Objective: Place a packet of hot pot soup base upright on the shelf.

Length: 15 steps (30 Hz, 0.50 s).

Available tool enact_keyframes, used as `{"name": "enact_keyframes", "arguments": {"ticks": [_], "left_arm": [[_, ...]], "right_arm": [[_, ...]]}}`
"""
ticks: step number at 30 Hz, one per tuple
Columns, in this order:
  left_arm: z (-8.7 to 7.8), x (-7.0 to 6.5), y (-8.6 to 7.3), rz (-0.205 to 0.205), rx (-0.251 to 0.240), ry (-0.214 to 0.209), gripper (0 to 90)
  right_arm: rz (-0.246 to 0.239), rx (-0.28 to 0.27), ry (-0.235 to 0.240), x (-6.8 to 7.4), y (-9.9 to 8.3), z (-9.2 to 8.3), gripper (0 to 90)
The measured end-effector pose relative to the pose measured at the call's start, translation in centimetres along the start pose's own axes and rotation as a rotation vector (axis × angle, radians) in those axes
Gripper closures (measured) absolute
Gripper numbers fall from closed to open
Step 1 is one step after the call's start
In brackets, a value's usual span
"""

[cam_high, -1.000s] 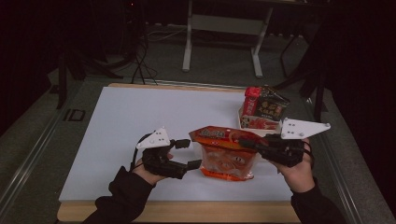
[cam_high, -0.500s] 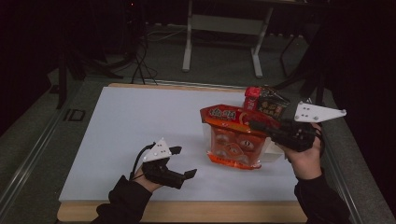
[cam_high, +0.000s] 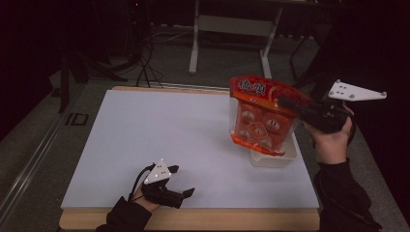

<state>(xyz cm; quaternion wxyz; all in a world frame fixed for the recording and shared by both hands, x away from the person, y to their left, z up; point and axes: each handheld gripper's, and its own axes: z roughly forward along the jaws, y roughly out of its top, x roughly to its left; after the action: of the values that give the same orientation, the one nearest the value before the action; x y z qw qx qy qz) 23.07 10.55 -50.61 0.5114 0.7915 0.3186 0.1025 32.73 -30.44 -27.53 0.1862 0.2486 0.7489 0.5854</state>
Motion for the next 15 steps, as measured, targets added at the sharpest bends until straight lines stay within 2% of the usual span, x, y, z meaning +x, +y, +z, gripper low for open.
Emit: {"name": "enact_keyframes", "arguments": {"ticks": [6, 15], "left_arm": [[0.1, -0.3, -1.1, 0.011, 0.009, 0.015, 7.1], [-0.2, -0.1, -1.0, 0.010, -0.004, 0.024, 7.0]], "right_arm": [[0.016, 0.008, -0.086, -1.7, -0.4, -0.3, 90.0], [0.058, 0.026, -0.133, -4.1, -2.5, -0.8, 90.0]]}}
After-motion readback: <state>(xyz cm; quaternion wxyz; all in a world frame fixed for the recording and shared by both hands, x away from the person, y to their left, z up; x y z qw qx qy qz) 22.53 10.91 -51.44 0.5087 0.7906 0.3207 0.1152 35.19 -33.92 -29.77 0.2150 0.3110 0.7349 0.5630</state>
